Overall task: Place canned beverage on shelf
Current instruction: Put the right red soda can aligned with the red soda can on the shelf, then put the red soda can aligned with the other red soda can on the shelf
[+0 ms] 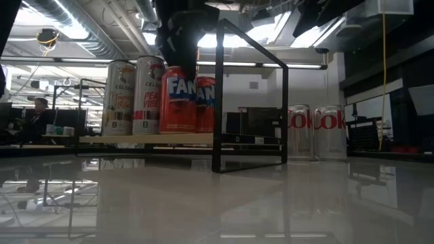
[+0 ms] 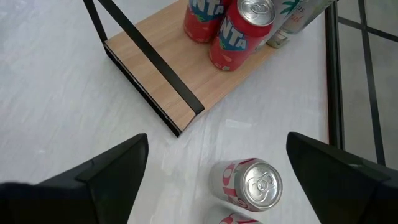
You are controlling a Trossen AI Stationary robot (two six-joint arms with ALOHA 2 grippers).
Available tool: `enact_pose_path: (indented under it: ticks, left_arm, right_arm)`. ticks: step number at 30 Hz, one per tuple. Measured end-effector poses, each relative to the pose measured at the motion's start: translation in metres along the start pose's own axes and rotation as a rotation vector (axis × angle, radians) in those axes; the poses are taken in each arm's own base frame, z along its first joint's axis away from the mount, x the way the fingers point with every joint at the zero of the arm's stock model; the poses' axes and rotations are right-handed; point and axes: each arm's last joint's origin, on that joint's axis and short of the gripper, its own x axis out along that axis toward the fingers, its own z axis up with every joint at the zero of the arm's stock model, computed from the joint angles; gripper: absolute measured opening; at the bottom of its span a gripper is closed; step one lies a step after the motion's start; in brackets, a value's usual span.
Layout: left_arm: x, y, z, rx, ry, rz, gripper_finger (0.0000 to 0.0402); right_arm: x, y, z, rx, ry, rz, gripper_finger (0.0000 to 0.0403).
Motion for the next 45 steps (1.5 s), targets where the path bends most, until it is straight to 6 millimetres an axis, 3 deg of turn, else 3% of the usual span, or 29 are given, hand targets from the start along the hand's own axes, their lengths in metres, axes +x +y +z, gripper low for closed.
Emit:
enact_pose_path:
  ticks: [11, 19, 24, 35, 45]
  left_arm:
    - [-0.005, 0.001, 0.002, -0.003, -0.007, -0.022, 0.0338]
    - [-0.047, 0.004, 0.018, 0.019, -0.096, -0.132, 0.0338]
    - [-0.079, -0.003, 0.013, 0.023, -0.048, -0.298, 0.0338]
    - [-0.122, -0.057, -0.047, 0.040, 0.183, -0.397, 0.0338]
    - [-0.153, -0.096, -0.102, -0.245, 0.296, -0.351, 0.0338]
  right_arm:
    - [0.000, 0.000, 0.000, 0.000, 0.000, 0.000, 0.0379]
    - [0.000, 0.000, 0.000, 0.000, 0.000, 0.000, 0.0379]
    - [0.000, 0.000, 0.000, 0.000, 0.000, 0.000, 0.0379]
    - [0.000, 0.000, 0.000, 0.001, 0.000, 0.000, 0.0379]
    - [0.000, 0.000, 0.000, 0.001, -0.001, -0.001, 0.0379]
